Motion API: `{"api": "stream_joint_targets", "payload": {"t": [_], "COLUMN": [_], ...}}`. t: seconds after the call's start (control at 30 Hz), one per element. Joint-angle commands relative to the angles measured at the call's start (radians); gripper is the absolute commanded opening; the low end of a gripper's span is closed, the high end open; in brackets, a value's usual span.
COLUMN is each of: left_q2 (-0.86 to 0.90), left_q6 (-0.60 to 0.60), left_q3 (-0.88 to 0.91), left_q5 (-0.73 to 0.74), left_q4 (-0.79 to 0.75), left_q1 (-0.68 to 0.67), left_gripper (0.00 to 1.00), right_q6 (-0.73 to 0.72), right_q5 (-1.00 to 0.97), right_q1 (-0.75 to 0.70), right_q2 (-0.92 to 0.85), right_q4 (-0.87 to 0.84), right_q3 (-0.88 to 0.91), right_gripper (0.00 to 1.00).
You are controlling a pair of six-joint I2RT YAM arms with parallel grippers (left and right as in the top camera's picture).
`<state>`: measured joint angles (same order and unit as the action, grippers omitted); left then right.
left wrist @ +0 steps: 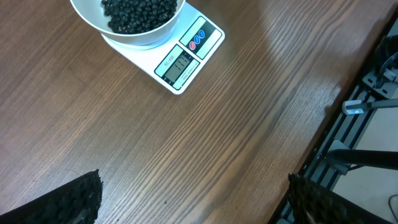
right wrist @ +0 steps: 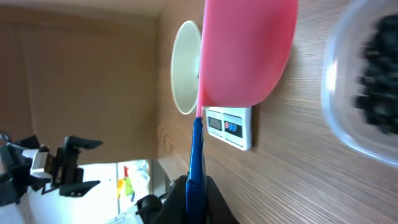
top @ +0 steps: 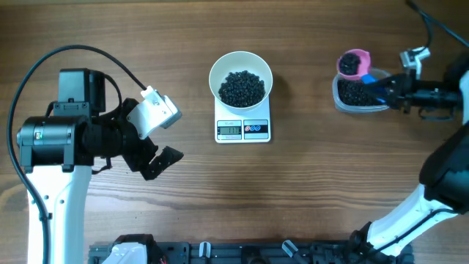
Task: Scoop item into bowl and weigh 150g on scale
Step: 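Carry the filled scoop with the right gripper over the white bowl, then tilt the scoop to pour the beans into the white bowl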
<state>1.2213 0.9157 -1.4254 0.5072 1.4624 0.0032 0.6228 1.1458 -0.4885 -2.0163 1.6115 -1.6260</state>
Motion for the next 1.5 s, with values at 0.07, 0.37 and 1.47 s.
{"api": "stream_joint_targets", "payload": {"t": [0.07, 0.37, 1.47], "left_q2": [0.004, 0.004, 0.004], "left_q6": [0.019, 0.019, 0.019], "left_q3": [0.002, 0.002, 0.002], "left_q5": [0.019, 0.019, 0.019], "left_q4": [0.000, 0.000, 0.000], "left_q1": [0.005, 0.005, 0.005], "left_gripper": [1.00, 1.00, 1.00], "right_q6": [-0.004, -0.170, -0.336], "right_q5": [0.127, 0.164, -0.858], "right_q1": [0.146, 0.389, 0.859], "right_q2": [-0.005, -0.001, 0.184], "right_q4": [0.000, -0.140, -0.628], "right_q3": [-0.003, -0.005, -0.023], "right_gripper": [0.05, 0.05, 0.04]}}
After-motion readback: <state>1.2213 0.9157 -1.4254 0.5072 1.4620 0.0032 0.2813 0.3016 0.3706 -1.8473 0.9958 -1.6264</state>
